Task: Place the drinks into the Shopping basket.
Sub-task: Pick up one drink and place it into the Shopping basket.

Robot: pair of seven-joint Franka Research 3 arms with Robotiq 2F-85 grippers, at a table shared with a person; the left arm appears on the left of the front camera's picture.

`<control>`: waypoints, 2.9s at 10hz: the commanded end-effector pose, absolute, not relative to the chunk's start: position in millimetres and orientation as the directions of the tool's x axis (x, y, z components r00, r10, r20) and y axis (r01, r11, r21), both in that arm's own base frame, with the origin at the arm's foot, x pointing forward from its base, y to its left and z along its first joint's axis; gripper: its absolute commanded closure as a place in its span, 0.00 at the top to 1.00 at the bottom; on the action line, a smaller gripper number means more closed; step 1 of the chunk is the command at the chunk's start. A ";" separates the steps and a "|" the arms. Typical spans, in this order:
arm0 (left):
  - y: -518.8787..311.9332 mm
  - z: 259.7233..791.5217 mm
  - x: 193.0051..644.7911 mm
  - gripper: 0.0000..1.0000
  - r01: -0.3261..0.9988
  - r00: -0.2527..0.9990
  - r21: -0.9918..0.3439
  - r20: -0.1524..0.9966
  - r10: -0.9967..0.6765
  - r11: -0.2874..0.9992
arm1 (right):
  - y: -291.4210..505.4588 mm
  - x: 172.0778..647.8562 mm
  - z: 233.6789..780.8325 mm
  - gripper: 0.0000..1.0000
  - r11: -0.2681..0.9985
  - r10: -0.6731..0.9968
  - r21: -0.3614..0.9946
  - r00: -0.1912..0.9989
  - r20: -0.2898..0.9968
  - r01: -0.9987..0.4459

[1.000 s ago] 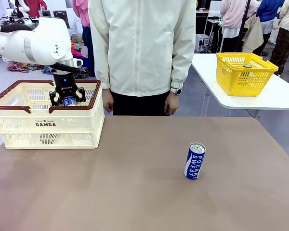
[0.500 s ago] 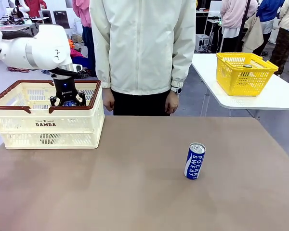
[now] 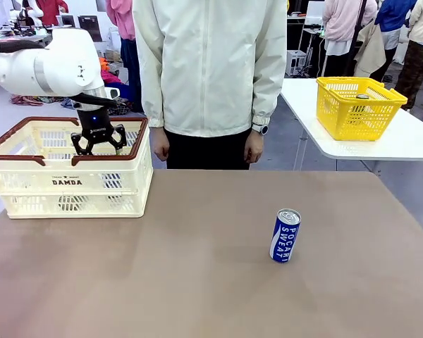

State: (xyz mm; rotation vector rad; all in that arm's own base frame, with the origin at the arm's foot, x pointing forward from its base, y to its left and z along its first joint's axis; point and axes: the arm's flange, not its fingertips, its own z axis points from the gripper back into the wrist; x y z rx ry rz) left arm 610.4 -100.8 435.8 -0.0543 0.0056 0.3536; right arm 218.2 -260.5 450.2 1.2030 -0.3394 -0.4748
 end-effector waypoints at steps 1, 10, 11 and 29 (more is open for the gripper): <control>-101.1 455.8 601.1 1.00 -0.301 0.953 -0.074 -0.005 0.302 0.951 | -261.6 216.4 451.1 1.00 0.285 -0.511 0.946 0.859 0.012 0.156; -66.6 587.4 403.3 1.00 0.194 0.907 -0.612 -0.185 -0.378 0.766 | -261.6 216.4 451.1 1.00 0.285 -0.511 0.946 0.859 0.012 0.156; -49.7 575.5 381.7 1.00 0.250 0.879 -0.701 -0.126 -0.461 0.668 | -261.6 216.4 451.1 1.00 0.285 -0.511 0.946 0.859 0.012 0.156; 19.2 491.1 332.9 1.00 0.048 0.995 -0.901 0.006 -0.098 0.431 | -261.6 216.4 451.1 1.00 0.285 -0.511 0.946 0.859 0.012 0.156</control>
